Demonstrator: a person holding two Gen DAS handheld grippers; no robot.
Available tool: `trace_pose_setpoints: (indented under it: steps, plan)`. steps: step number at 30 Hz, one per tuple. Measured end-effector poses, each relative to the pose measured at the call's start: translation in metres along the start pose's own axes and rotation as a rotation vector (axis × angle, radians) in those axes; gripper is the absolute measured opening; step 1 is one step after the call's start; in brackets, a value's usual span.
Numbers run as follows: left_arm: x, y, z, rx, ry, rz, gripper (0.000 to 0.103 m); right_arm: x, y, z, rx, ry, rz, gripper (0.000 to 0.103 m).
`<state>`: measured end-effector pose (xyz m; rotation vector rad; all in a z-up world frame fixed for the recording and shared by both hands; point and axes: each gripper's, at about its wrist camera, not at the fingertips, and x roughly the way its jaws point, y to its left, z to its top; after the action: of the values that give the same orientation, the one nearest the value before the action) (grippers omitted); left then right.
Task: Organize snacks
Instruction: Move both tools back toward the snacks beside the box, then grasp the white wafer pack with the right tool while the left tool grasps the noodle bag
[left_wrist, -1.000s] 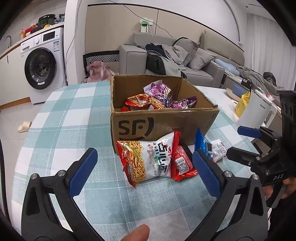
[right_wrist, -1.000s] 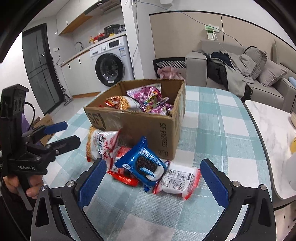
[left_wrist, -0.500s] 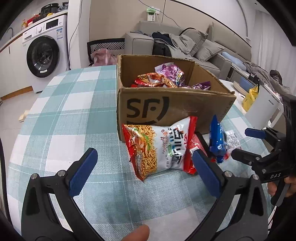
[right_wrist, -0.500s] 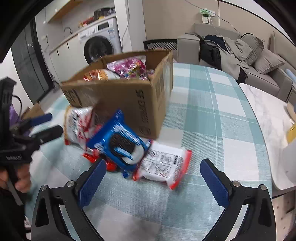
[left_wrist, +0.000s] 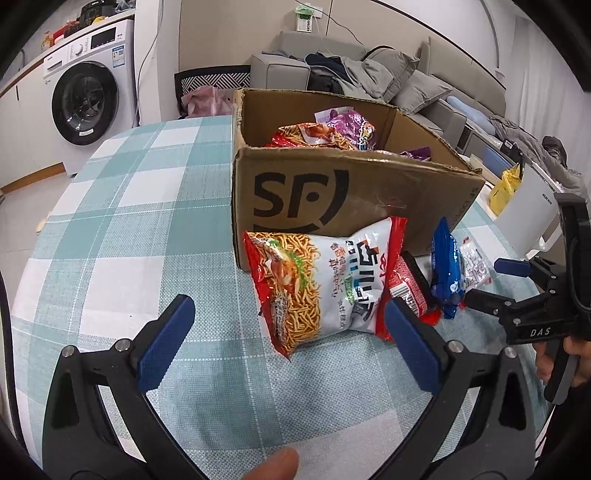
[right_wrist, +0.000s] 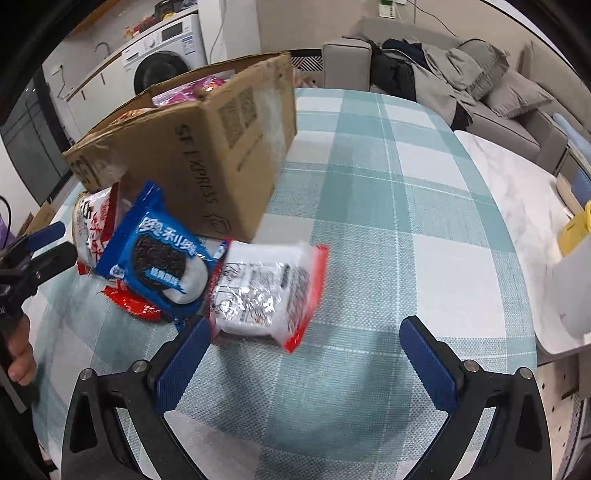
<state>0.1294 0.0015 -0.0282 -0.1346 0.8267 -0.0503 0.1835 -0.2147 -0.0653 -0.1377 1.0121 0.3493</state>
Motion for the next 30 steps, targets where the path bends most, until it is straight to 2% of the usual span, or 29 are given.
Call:
trace_pose_setpoints:
  steps: [7, 10, 13, 15, 16, 19, 21, 23, 26, 30]
  plan:
    - [0.007, 0.004, 0.0, -0.009, 0.009, -0.006, 0.102, 0.004, 0.003, 0.001, 0.001, -0.001, 0.015, 0.103]
    - [0.011, 0.004, 0.0, -0.014, 0.019, -0.008, 0.102, 0.006, 0.007, 0.0, -0.01, -0.012, -0.012, 0.101]
    - [0.014, 0.005, -0.001, -0.014, 0.023, -0.005, 0.102, 0.005, 0.007, 0.0, -0.03, -0.027, -0.04, 0.086]
    - [0.015, 0.006, -0.001, -0.015, 0.025, -0.007, 0.102, 0.002, 0.004, 0.0, -0.03, -0.033, -0.04, 0.07]
    - [0.016, 0.006, -0.001, -0.016, 0.029, -0.006, 0.102, 0.001, 0.002, 0.0, -0.029, -0.037, -0.039, 0.068]
    - [0.016, 0.007, -0.001, -0.015, 0.025, -0.004, 0.102, -0.002, 0.001, -0.001, -0.053, -0.055, -0.022, 0.048]
    - [0.015, 0.007, -0.001, -0.014, 0.024, -0.005, 0.102, -0.005, -0.001, -0.001, -0.052, -0.06, -0.018, 0.029]
    - [0.015, 0.006, -0.001, -0.012, 0.023, -0.005, 0.102, -0.007, -0.002, -0.002, -0.049, -0.065, -0.011, 0.019]
    - [0.013, 0.006, -0.002, -0.011, 0.021, -0.003, 0.102, -0.008, -0.003, -0.003, -0.056, -0.067, -0.001, 0.018]
    - [0.012, 0.005, -0.003, -0.014, 0.02, -0.001, 0.102, -0.013, -0.006, -0.005, -0.049, -0.082, 0.009, 0.011]
